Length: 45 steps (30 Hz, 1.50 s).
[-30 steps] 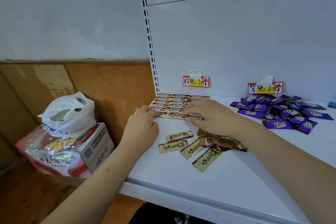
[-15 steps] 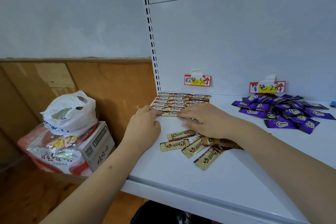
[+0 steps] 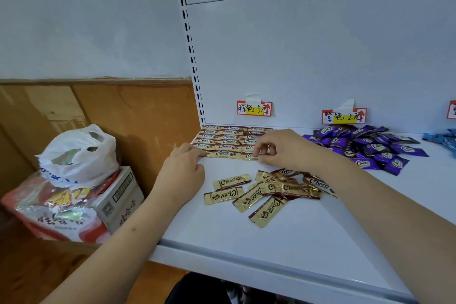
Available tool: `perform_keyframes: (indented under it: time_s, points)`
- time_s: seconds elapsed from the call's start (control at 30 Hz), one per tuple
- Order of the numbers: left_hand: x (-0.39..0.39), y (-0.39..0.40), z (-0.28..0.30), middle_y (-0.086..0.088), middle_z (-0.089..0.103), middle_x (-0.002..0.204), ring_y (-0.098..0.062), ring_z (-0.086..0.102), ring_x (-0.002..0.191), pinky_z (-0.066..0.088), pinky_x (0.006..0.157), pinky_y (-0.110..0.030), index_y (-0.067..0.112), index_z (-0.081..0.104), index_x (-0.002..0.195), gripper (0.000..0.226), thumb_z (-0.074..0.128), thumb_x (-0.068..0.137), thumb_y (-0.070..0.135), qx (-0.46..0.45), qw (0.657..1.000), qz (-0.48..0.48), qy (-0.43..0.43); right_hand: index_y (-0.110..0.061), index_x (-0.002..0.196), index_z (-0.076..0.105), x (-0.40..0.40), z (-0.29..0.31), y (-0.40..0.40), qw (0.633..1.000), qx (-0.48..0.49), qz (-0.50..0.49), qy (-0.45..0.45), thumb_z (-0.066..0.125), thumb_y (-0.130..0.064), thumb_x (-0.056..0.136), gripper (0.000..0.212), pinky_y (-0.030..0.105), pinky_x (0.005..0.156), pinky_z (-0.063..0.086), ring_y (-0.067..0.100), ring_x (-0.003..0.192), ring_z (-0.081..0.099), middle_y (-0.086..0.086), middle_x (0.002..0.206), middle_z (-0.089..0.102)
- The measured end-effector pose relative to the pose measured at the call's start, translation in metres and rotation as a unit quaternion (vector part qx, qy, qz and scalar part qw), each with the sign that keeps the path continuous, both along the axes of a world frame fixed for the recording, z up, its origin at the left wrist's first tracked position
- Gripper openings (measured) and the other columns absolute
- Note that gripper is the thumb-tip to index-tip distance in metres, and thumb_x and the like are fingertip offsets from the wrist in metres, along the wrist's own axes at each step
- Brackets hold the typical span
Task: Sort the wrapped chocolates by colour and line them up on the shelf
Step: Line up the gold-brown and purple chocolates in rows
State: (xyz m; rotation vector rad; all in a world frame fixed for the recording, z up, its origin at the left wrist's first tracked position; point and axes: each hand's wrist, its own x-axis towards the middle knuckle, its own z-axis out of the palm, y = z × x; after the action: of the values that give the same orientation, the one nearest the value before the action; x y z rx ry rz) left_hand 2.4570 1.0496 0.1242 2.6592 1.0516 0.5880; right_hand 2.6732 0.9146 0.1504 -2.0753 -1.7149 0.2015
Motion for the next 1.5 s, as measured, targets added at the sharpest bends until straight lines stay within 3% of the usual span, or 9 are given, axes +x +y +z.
perform_keyframes:
  time_s: [0.23, 0.43, 0.57, 0.77, 0.9, 1.03, 1.23, 1.43, 1.5]
  points:
    - [-0.001, 0.0, 0.0, 0.0, 0.049, 0.137, -0.022, 0.041, 0.13, 0.03, 0.116, -0.045, 0.018, 0.057, 0.133, 0.042, 0.041, 0.094, 0.01, -0.006, 1.0, -0.008, 0.005, -0.031, 0.1, 0.071, -0.003, -0.005, 0.003, 1.0, 0.012, -0.007, 0.012, 0.066, -0.022, 0.09, 0.014, 0.021, 0.072, 0.045, 0.016, 0.083, 0.059, -0.015, 0.091, 0.062]
    - [-0.001, -0.001, 0.0, 0.004, 0.048, 0.133, -0.011, 0.036, 0.123, 0.03, 0.099, -0.021, 0.018, 0.054, 0.133, 0.039, 0.046, 0.095, 0.013, 0.031, 0.997, -0.003, -0.073, -0.032, 0.102, 0.072, 0.003, 0.013, -0.004, 0.999, 0.022, -0.02, 0.039, 0.069, -0.027, 0.089, 0.014, 0.018, 0.068, 0.041, 0.005, 0.078, 0.054, -0.016, 0.093, 0.063]
    - [-0.003, -0.011, 0.006, 0.018, 0.055, 0.115, 0.0, 0.05, 0.106, 0.046, 0.088, -0.021, 0.033, 0.061, 0.117, 0.02, 0.052, 0.099, 0.032, -0.045, 0.984, -0.115, -0.125, -0.03, 0.099, 0.072, 0.01, 0.04, -0.024, 0.992, -0.096, 0.013, 0.082, 0.073, -0.028, 0.087, 0.012, 0.014, 0.068, 0.036, -0.015, 0.071, 0.051, -0.014, 0.101, 0.066]
    - [-0.001, -0.011, 0.011, 0.019, 0.053, 0.094, -0.003, 0.05, 0.087, 0.038, 0.071, -0.015, 0.039, 0.063, 0.106, 0.047, 0.062, 0.071, 0.07, -0.107, 0.973, -0.206, 0.011, -0.033, 0.104, 0.065, 0.011, 0.049, -0.034, 0.962, -0.271, -0.014, 0.008, 0.077, -0.036, 0.081, 0.026, 0.023, 0.075, 0.039, 0.004, 0.092, 0.051, -0.006, 0.116, 0.056]
    - [-0.002, -0.008, 0.012, 0.011, 0.061, 0.096, -0.01, 0.054, 0.088, 0.048, 0.074, -0.025, 0.034, 0.066, 0.095, 0.031, 0.071, 0.074, 0.058, -0.149, 0.968, -0.203, -0.005, -0.029, 0.102, 0.068, 0.008, 0.049, -0.032, 0.962, -0.272, -0.009, 0.011, 0.076, -0.031, 0.083, 0.021, 0.026, 0.078, 0.04, 0.008, 0.088, 0.05, -0.001, 0.116, 0.057]
    - [-0.005, -0.01, 0.015, 0.011, 0.063, 0.084, 0.0, 0.053, 0.072, 0.041, 0.063, -0.014, 0.029, 0.066, 0.09, 0.018, 0.078, 0.08, 0.037, -0.179, 0.965, -0.186, -0.046, -0.021, 0.096, 0.065, 0.009, 0.044, -0.031, 0.969, -0.242, -0.013, 0.036, 0.077, -0.026, 0.082, 0.019, 0.026, 0.071, 0.041, 0.009, 0.077, 0.052, -0.004, 0.091, 0.061]
    - [-0.007, -0.006, 0.013, 0.009, 0.067, 0.093, -0.009, 0.059, 0.087, 0.05, 0.069, -0.024, 0.027, 0.066, 0.088, 0.009, 0.072, 0.086, 0.021, -0.168, 0.965, -0.147, -0.137, -0.022, 0.098, 0.065, 0.011, 0.03, -0.014, 0.994, -0.059, -0.055, 0.074, 0.071, -0.023, 0.088, 0.012, 0.023, 0.071, 0.044, 0.006, 0.073, 0.056, -0.005, 0.088, 0.063]
    - [-0.003, -0.004, 0.006, 0.02, 0.055, 0.111, -0.004, 0.046, 0.107, 0.042, 0.089, -0.025, 0.037, 0.061, 0.102, 0.021, 0.066, 0.087, 0.023, -0.126, 0.98, -0.149, -0.029, -0.038, 0.089, 0.06, -0.023, 0.016, 0.001, 0.995, -0.034, 0.048, 0.076, 0.062, -0.023, 0.094, 0.016, 0.017, 0.066, 0.04, 0.001, 0.071, 0.053, -0.016, 0.08, 0.058]
    - [-0.002, -0.001, 0.005, 0.021, 0.055, 0.113, -0.003, 0.044, 0.108, 0.042, 0.093, -0.03, 0.038, 0.062, 0.107, 0.021, 0.065, 0.088, 0.029, -0.109, 0.983, -0.147, -0.014, -0.035, 0.103, 0.066, -0.025, 0.013, 0.001, 0.994, -0.038, 0.046, 0.091, 0.064, -0.023, 0.093, 0.016, 0.011, 0.063, 0.043, 0.003, 0.081, 0.059, -0.017, 0.088, 0.061]
